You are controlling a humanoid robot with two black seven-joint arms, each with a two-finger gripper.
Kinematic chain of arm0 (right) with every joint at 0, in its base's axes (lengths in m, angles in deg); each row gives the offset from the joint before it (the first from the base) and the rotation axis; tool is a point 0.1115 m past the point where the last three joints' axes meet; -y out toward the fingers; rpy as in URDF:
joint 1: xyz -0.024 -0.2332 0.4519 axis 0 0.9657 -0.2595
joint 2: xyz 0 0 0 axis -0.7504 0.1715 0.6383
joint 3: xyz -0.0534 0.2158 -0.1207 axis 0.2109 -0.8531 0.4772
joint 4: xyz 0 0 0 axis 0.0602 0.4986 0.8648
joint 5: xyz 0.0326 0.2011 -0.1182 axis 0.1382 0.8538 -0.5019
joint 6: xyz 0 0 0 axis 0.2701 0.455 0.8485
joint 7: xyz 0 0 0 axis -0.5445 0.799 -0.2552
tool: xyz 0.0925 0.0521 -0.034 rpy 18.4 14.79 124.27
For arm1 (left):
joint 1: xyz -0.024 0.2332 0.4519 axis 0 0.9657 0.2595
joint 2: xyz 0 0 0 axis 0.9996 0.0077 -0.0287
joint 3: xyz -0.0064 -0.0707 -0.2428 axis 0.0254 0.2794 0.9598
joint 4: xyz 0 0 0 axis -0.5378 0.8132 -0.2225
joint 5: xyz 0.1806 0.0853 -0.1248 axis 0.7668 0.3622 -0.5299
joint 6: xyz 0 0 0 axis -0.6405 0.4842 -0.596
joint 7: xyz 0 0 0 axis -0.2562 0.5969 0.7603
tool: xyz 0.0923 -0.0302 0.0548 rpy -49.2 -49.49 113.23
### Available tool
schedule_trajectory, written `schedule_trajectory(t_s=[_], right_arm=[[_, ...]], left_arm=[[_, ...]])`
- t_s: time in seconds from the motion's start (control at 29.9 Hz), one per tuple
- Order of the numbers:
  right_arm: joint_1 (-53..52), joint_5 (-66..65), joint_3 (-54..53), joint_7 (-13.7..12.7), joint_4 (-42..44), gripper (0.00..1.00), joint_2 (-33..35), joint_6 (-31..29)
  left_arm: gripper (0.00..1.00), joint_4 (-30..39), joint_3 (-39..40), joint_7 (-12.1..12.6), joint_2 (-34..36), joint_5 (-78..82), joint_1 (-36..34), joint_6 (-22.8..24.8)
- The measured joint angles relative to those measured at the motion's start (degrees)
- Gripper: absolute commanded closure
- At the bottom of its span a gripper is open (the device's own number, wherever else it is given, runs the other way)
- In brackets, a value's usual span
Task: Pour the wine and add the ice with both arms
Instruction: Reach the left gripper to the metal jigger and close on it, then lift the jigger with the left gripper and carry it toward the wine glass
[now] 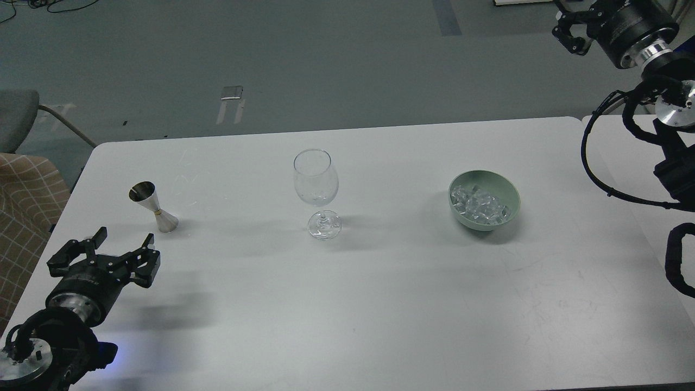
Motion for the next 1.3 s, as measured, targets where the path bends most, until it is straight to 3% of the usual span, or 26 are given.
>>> schedule_trajectory(t_s=[0.1,0.43,0.5,0.74,0.9,1.0,1.3], right_arm=[[0.3,0.0,0.0,0.0,-0.5,0.00,0.2,0.0],[1.1,0.0,-0.1,0.1,-0.6,0.00,0.5,0.0],[1.2,0.1,-0.1,0.1,-0.6,0.00,0.5,0.0],[1.3,0.0,-0.1,0.1,-0.6,0.00,0.6,0.0],[1.5,0.0,-0.1,0.1,-0.5,0.00,1.1,0.1],[1.6,0.0,0.0,0.1,-0.5,0.00,1.4,0.1],[2.1,0.0,0.0,0.1,-0.6,0.00,3.2,0.1]], left_arm=[[0.20,-2.0,-1.0,0.0,0.1,0.7,-3.0,-3.4],[0.21,-5.8,-1.5,-0.5,-1.1,1.1,-9.5,-7.8],[0.26,-7.5,-1.5,-0.6,-1.3,1.3,-11.1,-7.9],[0.38,-12.8,-2.7,-0.3,-1.6,1.7,-14.8,-6.1],[0.44,-13.4,-3.0,-0.1,-2.8,1.7,-14.9,-0.9],[0.59,-14.6,-3.0,0.0,-3.1,1.7,-14.9,0.3],[0.57,-17.5,-5.0,-0.1,-3.0,1.7,-15.8,0.4]])
